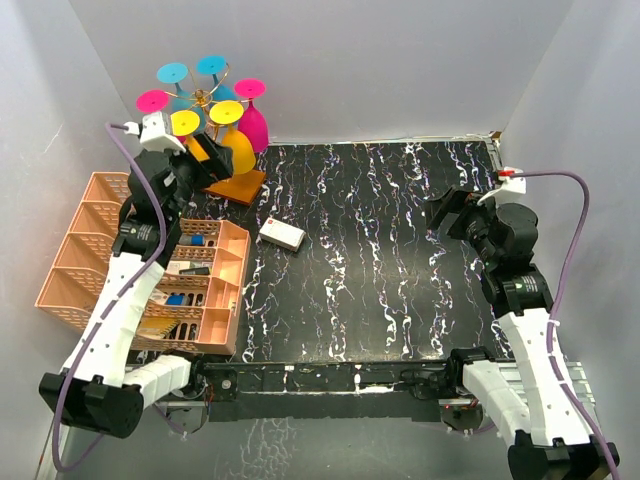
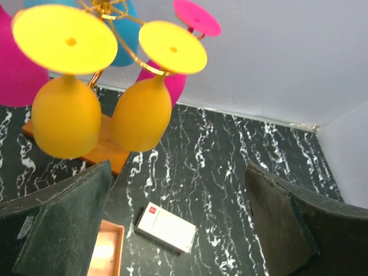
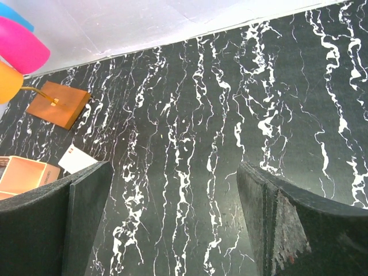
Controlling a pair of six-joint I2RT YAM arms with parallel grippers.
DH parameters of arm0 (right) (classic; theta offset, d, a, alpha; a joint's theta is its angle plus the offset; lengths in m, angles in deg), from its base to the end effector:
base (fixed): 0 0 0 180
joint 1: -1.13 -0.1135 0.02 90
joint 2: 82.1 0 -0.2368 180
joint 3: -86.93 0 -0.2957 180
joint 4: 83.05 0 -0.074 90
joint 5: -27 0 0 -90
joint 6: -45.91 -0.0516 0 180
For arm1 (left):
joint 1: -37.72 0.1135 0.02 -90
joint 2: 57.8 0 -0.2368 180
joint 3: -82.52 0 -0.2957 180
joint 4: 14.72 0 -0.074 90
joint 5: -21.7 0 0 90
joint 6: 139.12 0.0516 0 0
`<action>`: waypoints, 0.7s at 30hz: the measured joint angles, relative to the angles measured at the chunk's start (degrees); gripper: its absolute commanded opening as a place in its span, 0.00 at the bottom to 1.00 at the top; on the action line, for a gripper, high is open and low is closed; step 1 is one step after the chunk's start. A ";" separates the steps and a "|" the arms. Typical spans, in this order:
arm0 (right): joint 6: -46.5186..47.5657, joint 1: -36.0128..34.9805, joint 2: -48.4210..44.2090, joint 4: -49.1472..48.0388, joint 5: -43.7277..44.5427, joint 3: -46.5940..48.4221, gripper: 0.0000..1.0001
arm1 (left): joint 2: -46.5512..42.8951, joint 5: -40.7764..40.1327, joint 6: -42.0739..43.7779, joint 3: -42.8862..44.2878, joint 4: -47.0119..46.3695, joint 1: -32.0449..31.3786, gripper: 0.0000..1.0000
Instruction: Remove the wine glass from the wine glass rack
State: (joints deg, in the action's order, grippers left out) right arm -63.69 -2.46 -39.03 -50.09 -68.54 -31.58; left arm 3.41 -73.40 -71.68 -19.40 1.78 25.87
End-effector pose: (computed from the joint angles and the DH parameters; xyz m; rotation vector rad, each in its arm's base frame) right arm 0.2481 0.0206 0.3372 0.1878 1.8298 0.3730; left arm 0.3086 -0.0601 0.4077 -0.2175 1.5634 -0.4024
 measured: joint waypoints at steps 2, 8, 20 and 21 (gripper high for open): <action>0.02 -0.26 -0.35 -1.16 0.02 -0.44 0.98 | 1.95 0.09 -1.03 3.10 0.79 0.00 0.97; 0.24 -1.11 -1.92 -4.24 0.87 -2.05 0.98 | 7.50 0.35 -2.14 13.86 4.83 0.00 0.97; 2.60 -4.52 -6.49 -7.48 5.66 -4.59 0.98 | 21.90 0.92 -2.95 38.60 17.75 2.47 0.97; 2.71 -4.74 -6.64 -7.72 5.81 -4.59 0.98 | 22.47 1.44 -3.78 39.43 18.64 3.72 0.97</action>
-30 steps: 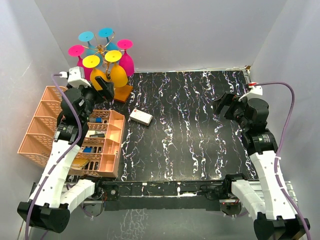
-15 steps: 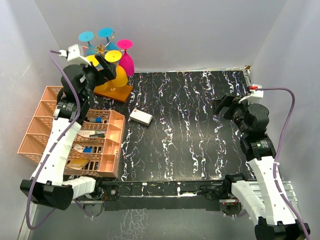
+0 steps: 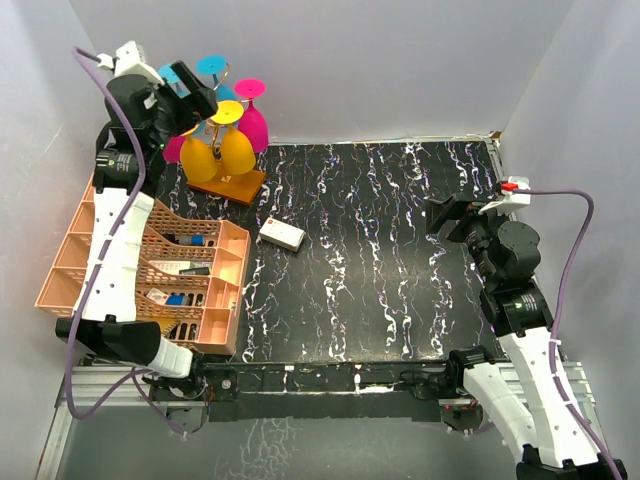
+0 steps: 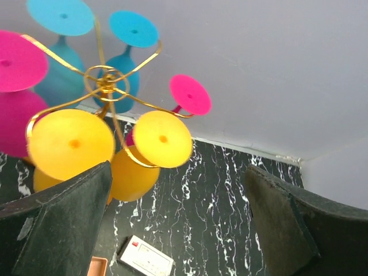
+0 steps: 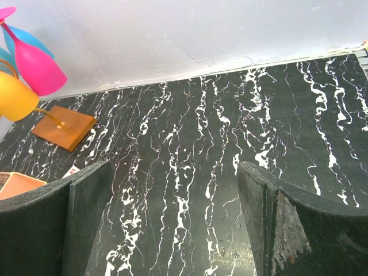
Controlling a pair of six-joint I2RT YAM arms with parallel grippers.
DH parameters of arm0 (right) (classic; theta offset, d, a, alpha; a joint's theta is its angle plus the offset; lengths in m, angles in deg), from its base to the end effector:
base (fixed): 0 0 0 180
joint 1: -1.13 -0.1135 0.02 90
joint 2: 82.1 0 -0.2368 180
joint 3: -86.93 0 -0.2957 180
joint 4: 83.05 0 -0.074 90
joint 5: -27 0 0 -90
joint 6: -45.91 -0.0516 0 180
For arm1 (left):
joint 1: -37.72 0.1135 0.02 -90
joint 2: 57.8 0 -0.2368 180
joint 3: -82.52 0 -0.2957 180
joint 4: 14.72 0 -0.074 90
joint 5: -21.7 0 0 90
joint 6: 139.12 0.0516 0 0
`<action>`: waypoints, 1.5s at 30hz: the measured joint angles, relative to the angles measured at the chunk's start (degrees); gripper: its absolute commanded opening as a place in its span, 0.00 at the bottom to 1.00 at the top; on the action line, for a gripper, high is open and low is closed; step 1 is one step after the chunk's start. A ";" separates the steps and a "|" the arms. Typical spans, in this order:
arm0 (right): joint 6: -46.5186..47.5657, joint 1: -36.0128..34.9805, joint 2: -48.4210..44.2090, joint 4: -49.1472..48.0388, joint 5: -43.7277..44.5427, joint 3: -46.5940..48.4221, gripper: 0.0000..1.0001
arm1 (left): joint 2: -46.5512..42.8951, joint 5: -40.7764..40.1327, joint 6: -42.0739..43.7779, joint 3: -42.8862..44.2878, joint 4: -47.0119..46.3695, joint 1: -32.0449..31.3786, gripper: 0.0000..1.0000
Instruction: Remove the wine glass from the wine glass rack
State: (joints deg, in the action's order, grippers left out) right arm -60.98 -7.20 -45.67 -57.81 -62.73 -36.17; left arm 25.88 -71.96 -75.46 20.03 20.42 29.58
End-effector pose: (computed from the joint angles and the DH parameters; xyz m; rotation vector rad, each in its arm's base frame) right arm 0.2293 0.0333 0.3471 0.1278 1.6596 0.3305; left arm 0.3618 -0.0484 0.5106 -0.3040 1.5803 -0.4169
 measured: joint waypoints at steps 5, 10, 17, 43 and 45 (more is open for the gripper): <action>0.28 -1.36 -0.50 -0.37 0.96 0.00 0.98 | 0.13 1.64 -7.80 -0.20 4.20 6.73 0.97; 0.26 -2.45 -1.09 -0.59 1.29 -0.11 0.98 | -1.11 0.55 -19.06 -4.72 7.45 10.99 0.94; 0.13 -2.97 -2.01 -1.14 1.38 -0.76 0.98 | -2.34 -0.46 -32.39 -10.93 8.72 11.52 0.79; -0.57 -2.97 -1.46 -1.88 2.49 -1.95 0.98 | 3.96 -2.38 -48.28 -13.18 2.05 11.78 0.50; -0.72 -2.97 -1.09 -1.90 2.54 -1.97 0.98 | 4.09 -2.54 -48.26 -12.83 2.10 11.78 0.48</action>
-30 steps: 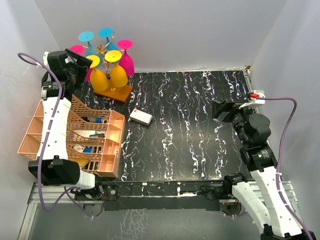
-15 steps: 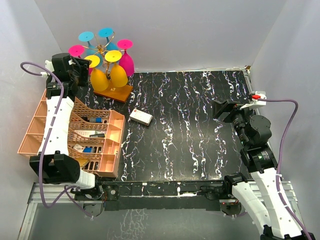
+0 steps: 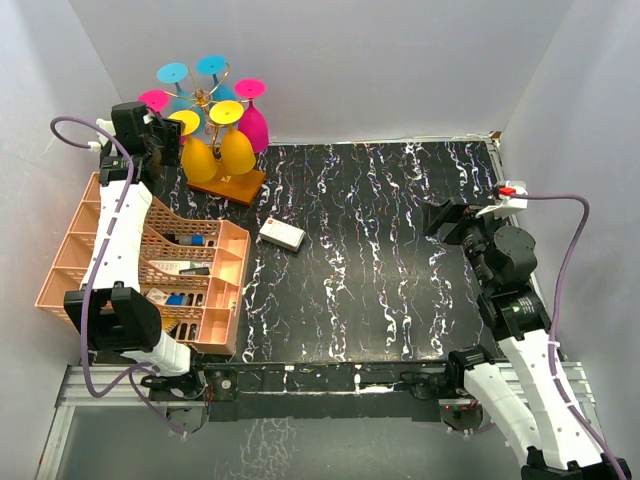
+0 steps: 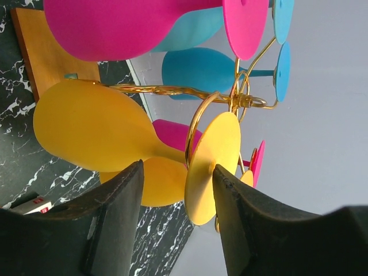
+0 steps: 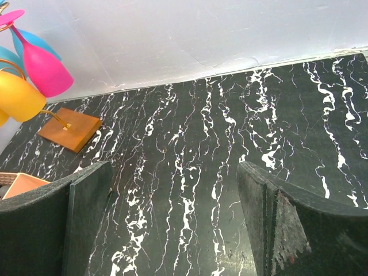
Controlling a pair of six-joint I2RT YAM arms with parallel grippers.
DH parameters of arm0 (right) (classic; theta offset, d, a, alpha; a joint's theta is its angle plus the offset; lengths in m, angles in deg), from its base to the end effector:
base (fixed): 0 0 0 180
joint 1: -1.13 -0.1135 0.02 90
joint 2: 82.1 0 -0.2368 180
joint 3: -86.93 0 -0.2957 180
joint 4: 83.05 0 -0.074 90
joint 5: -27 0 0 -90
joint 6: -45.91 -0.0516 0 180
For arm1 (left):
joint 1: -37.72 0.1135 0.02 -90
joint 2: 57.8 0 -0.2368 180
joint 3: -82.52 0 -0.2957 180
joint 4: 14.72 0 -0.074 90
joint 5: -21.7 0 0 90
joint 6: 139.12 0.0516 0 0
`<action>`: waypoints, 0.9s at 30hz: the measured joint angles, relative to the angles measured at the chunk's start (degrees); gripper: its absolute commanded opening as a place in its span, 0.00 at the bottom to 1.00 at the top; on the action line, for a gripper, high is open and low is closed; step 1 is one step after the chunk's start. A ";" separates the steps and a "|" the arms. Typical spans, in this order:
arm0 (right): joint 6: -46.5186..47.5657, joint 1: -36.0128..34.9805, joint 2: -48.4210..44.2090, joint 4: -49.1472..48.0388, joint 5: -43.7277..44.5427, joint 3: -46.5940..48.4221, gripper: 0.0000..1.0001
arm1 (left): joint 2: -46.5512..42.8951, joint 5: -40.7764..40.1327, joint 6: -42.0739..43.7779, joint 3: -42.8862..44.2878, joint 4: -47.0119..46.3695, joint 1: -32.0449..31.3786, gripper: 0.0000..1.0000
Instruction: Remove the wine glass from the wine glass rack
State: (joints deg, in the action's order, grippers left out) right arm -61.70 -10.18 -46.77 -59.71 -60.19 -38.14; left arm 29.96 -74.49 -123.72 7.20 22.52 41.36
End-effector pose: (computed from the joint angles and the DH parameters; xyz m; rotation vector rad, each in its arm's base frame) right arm 0.2267 0.0428 0.3414 0.1283 1.6422 0.3461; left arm 0.4100 0.0317 0.3927 -1.3140 1.4970 -0.7165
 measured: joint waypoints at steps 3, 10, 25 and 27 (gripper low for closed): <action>-0.31 0.00 0.44 -0.20 0.00 0.00 0.98 | 0.00 -0.31 -0.02 0.04 0.02 0.00 0.42; -0.55 0.00 1.14 -0.44 0.09 -0.50 0.98 | 0.00 -0.48 0.07 0.39 -0.74 0.00 0.28; -0.85 0.00 2.21 -0.85 0.33 -0.94 0.98 | 0.00 -1.16 1.11 2.38 1.55 0.00 0.26; -0.96 0.00 2.34 -0.83 0.33 -0.94 0.98 | 0.00 -1.18 1.14 2.54 1.75 0.00 0.25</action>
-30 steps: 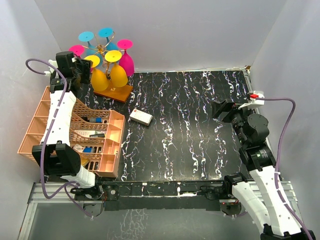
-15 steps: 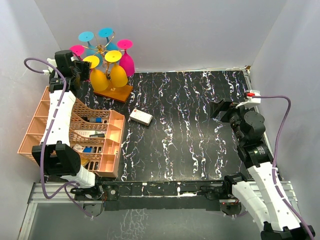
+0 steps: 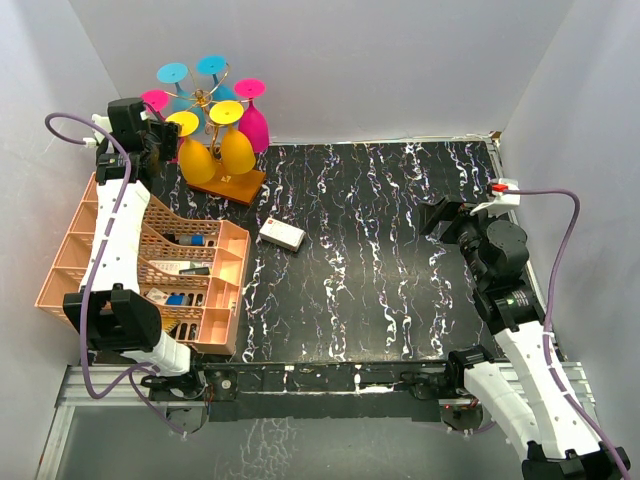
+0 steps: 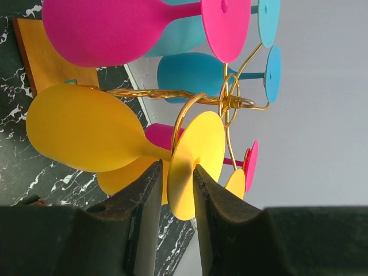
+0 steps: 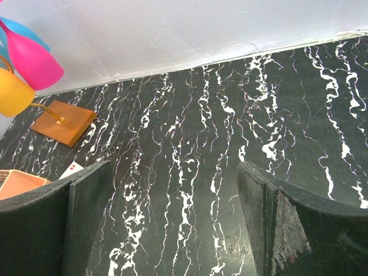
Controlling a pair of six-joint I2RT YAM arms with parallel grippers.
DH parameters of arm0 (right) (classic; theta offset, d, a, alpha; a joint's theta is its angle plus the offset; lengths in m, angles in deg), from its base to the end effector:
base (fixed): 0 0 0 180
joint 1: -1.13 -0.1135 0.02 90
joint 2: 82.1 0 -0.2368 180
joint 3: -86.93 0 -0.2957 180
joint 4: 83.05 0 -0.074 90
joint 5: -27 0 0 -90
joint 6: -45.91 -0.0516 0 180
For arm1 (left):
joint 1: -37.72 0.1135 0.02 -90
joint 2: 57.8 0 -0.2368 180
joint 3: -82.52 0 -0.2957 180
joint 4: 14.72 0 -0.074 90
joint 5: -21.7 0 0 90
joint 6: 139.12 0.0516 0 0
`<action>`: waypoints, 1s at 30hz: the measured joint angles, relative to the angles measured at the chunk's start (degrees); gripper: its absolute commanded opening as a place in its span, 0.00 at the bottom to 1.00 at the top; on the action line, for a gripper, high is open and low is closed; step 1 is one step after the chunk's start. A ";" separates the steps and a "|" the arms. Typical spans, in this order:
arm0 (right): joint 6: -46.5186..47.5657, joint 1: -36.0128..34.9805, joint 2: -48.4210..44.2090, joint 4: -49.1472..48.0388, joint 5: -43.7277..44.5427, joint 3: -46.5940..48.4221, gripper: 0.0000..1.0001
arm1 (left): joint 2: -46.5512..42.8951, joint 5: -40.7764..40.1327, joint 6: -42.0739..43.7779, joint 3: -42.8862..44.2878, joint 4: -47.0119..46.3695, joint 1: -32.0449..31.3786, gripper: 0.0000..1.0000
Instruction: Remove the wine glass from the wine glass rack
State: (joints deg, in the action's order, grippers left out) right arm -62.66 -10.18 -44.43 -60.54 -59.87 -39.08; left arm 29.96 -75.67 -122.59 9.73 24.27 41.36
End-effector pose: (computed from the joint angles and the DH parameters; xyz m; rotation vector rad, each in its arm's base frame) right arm 0.2370 0.0445 0.3278 0.1483 1.6839 0.3464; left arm 0.4063 0.0325 0.4067 -1.2976 1.4844 -0.6921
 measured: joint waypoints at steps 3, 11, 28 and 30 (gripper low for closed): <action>-0.07 0.00 0.00 -0.02 0.00 0.00 0.98 | 0.00 0.02 0.00 0.13 0.17 0.00 0.21; -0.48 0.00 0.31 -0.07 -0.02 0.00 0.98 | 0.00 0.11 -0.07 0.20 -0.15 0.00 0.12; -1.05 0.00 0.33 -0.20 -0.04 0.00 0.98 | 0.00 0.37 -0.44 1.40 -0.11 0.00 0.01; -1.05 0.00 0.33 -0.20 -0.04 0.00 0.98 | 0.00 0.50 -0.72 1.49 -0.48 0.00 0.00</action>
State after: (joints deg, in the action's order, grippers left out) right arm -63.71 -10.18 -44.10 -60.74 -59.91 -39.08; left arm 29.96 -75.17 -123.31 11.22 23.79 41.36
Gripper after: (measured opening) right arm 0.983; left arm 0.030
